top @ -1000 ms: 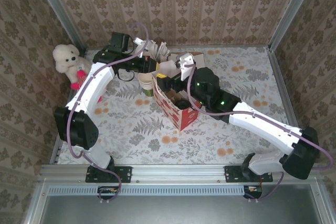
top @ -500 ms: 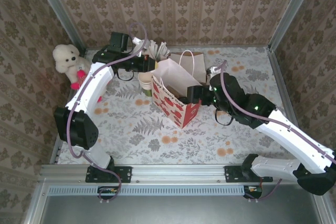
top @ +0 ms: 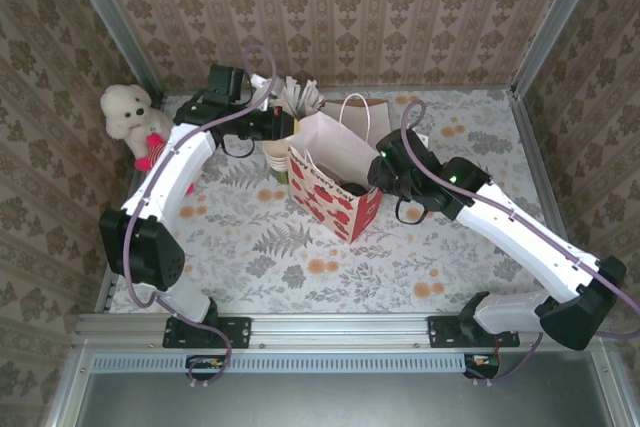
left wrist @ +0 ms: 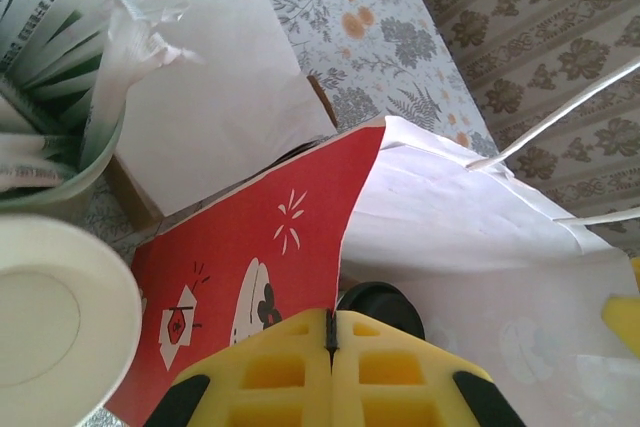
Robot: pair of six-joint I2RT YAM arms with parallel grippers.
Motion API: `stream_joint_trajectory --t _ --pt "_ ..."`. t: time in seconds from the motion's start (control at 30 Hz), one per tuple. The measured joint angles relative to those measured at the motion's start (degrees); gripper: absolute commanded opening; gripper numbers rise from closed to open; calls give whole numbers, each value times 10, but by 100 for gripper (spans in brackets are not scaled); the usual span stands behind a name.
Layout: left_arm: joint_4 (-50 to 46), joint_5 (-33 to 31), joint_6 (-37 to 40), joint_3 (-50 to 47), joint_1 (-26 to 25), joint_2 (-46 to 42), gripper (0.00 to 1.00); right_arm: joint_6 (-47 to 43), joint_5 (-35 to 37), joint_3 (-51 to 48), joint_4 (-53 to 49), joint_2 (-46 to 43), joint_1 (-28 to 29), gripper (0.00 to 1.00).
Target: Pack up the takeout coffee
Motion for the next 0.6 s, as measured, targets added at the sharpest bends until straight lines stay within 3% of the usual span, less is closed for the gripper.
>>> stream_joint_trajectory --t 0.23,0.4,0.6 --pt "3 -84 -74 -74 -48 -98 1 -67 -85 39 -30 14 -38 13" --pt "14 -144 -127 -135 -89 -169 4 -127 -124 79 -50 42 -53 7" --pt "20 -199 -163 -202 -87 -236 8 -168 -151 110 -48 87 -59 4"
